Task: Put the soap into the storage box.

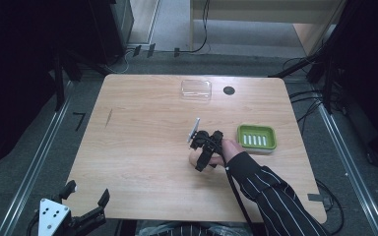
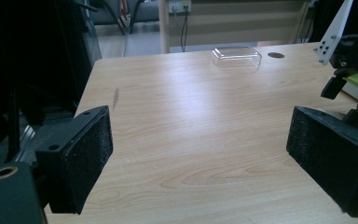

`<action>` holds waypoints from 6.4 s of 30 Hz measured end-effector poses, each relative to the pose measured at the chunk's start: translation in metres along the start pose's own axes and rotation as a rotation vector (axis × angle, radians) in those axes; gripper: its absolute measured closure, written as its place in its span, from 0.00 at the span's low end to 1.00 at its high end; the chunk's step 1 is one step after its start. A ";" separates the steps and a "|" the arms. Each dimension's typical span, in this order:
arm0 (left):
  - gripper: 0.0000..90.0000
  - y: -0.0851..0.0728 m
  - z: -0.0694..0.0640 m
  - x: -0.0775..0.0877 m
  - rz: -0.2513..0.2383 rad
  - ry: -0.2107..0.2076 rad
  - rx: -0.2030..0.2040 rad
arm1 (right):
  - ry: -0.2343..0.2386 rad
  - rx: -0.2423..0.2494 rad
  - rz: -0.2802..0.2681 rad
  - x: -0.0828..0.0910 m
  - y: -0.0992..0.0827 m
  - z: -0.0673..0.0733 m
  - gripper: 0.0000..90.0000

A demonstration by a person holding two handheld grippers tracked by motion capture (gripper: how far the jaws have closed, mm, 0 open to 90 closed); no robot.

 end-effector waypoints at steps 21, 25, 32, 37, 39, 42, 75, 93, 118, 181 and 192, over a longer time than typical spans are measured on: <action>0.08 0.000 0.001 0.000 0.002 0.000 0.005 | 0.012 0.028 0.044 -0.013 0.006 0.002 0.24; 0.08 0.000 0.001 0.001 0.002 0.001 0.007 | 0.021 0.041 0.048 -0.015 0.006 0.005 0.30; 0.08 0.000 0.001 0.001 0.001 0.000 0.004 | 0.026 0.043 0.041 -0.014 0.007 0.006 0.37; 0.08 0.000 0.000 0.000 0.000 0.001 0.003 | 0.005 0.050 0.041 -0.014 0.006 0.004 0.37; 0.08 0.000 0.000 0.001 0.000 0.000 0.003 | 0.005 0.053 0.042 -0.014 0.006 0.004 0.37; 0.08 0.000 0.000 0.001 0.000 0.000 0.003 | -0.003 0.063 0.052 -0.012 0.004 0.005 0.37; 0.08 0.000 -0.001 -0.001 -0.001 -0.006 0.001 | -0.029 0.142 0.067 0.020 -0.039 0.002 0.38; 0.08 0.000 -0.001 -0.001 0.000 -0.006 0.001 | -0.046 0.139 0.068 0.034 -0.061 -0.002 0.38; 0.08 0.001 -0.001 -0.001 -0.002 -0.008 0.001 | -0.056 0.113 0.073 0.050 -0.090 -0.019 0.38; 0.08 0.000 -0.001 0.001 0.000 -0.002 -0.002 | -0.110 0.130 0.081 0.065 -0.136 -0.079 0.38; 0.08 0.000 -0.001 0.001 0.000 -0.001 -0.003 | -0.113 0.137 0.082 0.066 -0.137 -0.086 0.38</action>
Point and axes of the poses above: each handheld gripper's, and its own axes: x roughly backward along the jaws, y roughly out of its top, z roughly to its left, the point moved 10 cm from there along -x, roughly forward along the jaws, and after that the axes turned 9 degrees about x, right-handed, at the moved point
